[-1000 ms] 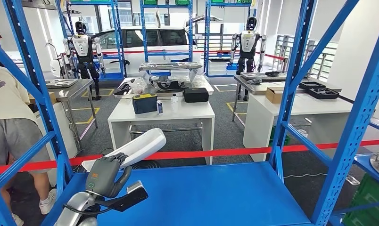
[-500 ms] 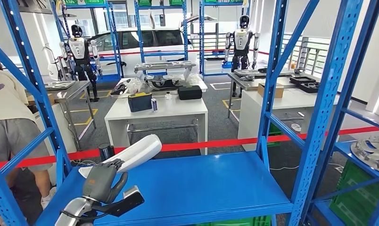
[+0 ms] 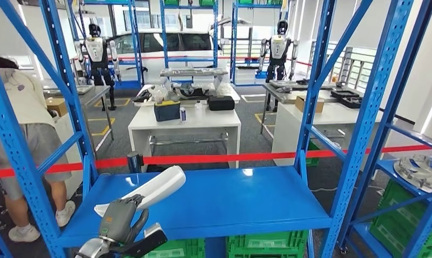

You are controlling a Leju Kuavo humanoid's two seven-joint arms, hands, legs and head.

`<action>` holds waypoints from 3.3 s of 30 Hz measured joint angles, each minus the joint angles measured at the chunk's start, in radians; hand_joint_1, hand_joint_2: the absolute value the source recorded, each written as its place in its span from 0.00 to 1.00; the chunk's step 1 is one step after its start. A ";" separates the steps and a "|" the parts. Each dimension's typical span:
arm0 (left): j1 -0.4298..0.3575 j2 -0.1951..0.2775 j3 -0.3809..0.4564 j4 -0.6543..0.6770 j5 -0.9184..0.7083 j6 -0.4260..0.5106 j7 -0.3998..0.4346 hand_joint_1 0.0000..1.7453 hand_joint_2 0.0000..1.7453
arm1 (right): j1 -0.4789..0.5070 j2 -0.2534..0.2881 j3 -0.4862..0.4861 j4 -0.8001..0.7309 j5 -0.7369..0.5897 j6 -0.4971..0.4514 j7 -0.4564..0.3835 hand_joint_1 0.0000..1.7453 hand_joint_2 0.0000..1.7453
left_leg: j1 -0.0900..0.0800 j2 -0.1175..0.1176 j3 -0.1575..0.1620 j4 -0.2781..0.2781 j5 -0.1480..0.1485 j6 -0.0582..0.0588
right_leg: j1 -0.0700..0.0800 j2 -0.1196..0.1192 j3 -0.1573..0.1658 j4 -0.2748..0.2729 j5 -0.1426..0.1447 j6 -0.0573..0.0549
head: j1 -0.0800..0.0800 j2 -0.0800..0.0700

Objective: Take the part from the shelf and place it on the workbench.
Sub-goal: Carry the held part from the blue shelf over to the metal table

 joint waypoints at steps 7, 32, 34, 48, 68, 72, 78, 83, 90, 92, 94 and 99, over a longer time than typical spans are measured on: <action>0.014 0.009 0.000 0.074 0.024 0.044 -0.026 0.85 1.00 | -0.004 -0.001 -0.002 -0.002 0.023 0.003 -0.059 0.00 0.00 | -0.006 0.001 -0.108 0.023 0.072 -0.006 | 0.014 0.000 0.155 -0.032 -0.011 -0.017 | 0.001 0.000; 0.003 0.010 0.000 0.116 0.012 0.055 -0.015 0.85 1.00 | -0.009 0.006 -0.010 -0.006 0.032 0.006 -0.050 0.00 0.00 | 0.003 -0.005 -0.038 0.018 0.017 0.002 | 0.005 -0.006 -0.009 0.098 -0.073 0.004 | 0.001 0.000; 0.005 0.011 0.000 0.117 0.011 0.055 -0.010 0.85 1.00 | -0.010 0.006 -0.010 -0.006 0.037 0.006 -0.045 0.00 0.00 | -0.003 -0.006 -0.070 0.020 0.041 0.004 | 0.012 -0.004 0.000 0.160 -0.069 -0.004 | 0.001 0.000; 0.009 0.031 0.003 0.097 -0.003 0.058 0.009 0.85 1.00 | -0.022 0.007 -0.010 -0.006 0.057 0.006 -0.041 0.00 0.00 | -0.002 -0.009 -0.171 0.121 -0.015 -0.049 | 0.030 -0.009 0.190 -0.155 0.016 -0.070 | -0.001 0.000; 0.027 0.038 0.010 0.058 -0.013 0.039 0.012 0.85 1.00 | -0.025 0.003 -0.011 -0.006 0.067 0.015 -0.034 0.00 0.00 | 0.001 -0.004 -0.106 0.017 0.072 -0.003 | 0.014 -0.005 0.101 0.049 -0.013 -0.009 | 0.001 0.000; 0.025 0.039 0.011 0.060 -0.015 0.044 -0.002 0.85 1.00 | -0.028 0.003 -0.012 -0.006 0.065 0.015 -0.029 0.00 0.00 | 0.000 -0.003 -0.130 0.022 0.106 -0.026 | 0.024 -0.002 0.223 -0.142 -0.039 -0.028 | 0.000 0.000; 0.022 0.040 0.011 0.073 -0.007 0.048 -0.010 0.85 1.00 | -0.027 0.003 -0.024 -0.006 0.065 0.015 -0.027 0.00 0.00 | 0.007 -0.007 -0.191 0.187 -0.048 -0.058 | 0.018 -0.008 0.168 -0.149 0.025 -0.060 | -0.002 0.000; 0.022 0.040 0.011 0.082 -0.002 0.053 -0.009 0.85 1.00 | -0.026 0.003 -0.029 -0.006 0.067 0.015 -0.029 0.00 0.00 | 0.009 -0.007 -0.107 0.222 -0.022 -0.056 | 0.020 -0.008 0.094 -0.145 0.084 -0.055 | -0.002 0.000; 0.017 0.040 0.014 0.082 0.002 0.064 -0.011 0.85 1.00 | -0.024 0.006 -0.029 -0.006 0.069 0.015 -0.029 0.00 0.00 | -0.003 -0.003 0.034 -0.013 -0.027 -0.013 | 0.015 -0.007 0.059 -0.135 0.116 -0.018 | -0.001 0.000; 0.017 0.039 0.016 0.082 0.003 0.065 -0.010 0.85 1.00 | -0.023 0.007 -0.029 -0.006 0.070 0.016 -0.028 0.00 0.00 | 0.001 -0.001 0.015 -0.017 -0.003 0.002 | 0.012 -0.005 0.031 -0.056 0.033 -0.011 | 0.000 0.000; 0.020 0.039 0.019 0.081 0.003 0.066 -0.009 0.85 1.00 | -0.024 0.007 -0.029 -0.006 0.071 0.017 -0.029 0.00 0.00 | 0.002 -0.001 -0.016 -0.013 0.020 0.006 | 0.011 -0.004 -0.001 0.073 -0.055 -0.005 | 0.000 0.000; 0.034 0.041 0.030 0.078 0.014 0.069 -0.011 0.85 1.00 | -0.026 0.007 -0.029 -0.006 0.077 0.017 -0.029 0.00 0.00 | 0.005 0.000 -0.101 0.011 0.065 -0.011 | 0.004 -0.004 0.119 0.008 -0.001 0.005 | 0.001 0.000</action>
